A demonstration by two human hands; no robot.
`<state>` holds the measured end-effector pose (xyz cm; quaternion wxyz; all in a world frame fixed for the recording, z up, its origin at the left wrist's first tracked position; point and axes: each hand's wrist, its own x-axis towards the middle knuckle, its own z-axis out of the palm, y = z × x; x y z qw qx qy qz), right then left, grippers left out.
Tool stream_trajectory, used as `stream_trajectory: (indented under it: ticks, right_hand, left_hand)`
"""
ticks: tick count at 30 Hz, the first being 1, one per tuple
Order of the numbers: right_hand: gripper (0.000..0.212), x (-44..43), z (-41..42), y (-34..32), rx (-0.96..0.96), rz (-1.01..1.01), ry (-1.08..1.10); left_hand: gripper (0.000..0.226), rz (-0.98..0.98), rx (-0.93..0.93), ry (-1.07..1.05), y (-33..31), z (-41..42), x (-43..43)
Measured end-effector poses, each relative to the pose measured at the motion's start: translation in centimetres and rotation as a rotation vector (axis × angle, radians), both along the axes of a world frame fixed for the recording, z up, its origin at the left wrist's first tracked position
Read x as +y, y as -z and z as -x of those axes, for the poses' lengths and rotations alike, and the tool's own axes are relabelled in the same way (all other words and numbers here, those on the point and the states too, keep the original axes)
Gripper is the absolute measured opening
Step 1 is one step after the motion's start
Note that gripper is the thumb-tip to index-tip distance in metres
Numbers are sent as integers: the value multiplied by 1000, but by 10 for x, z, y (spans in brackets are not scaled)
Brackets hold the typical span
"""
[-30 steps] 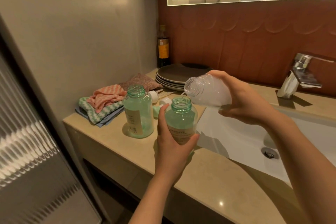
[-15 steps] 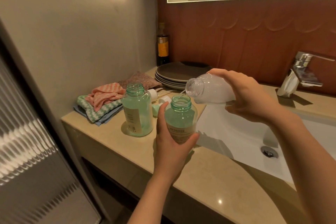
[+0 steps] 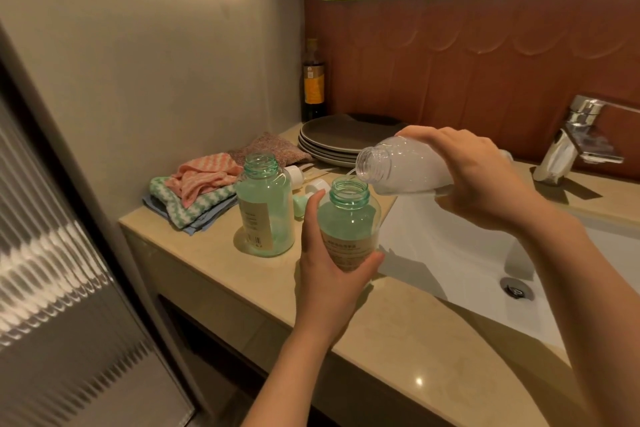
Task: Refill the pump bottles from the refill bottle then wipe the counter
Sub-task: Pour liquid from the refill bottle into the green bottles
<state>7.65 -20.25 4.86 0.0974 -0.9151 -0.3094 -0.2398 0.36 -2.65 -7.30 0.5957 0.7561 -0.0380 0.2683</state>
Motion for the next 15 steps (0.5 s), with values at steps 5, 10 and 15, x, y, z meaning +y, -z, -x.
stream_trajectory:
  ticks: [5, 10, 15]
  right_hand:
    - [85, 0, 1, -2, -19, 12, -6]
    - [84, 0, 3, -4, -56, 30, -1]
    - [85, -1, 3, -5, -61, 41, 4]
  left_hand:
    - [101, -5, 3, -1, 0, 0, 0]
    - [101, -1, 5, 2, 0, 0, 0]
    - [101, 0, 6, 5, 0, -1, 0]
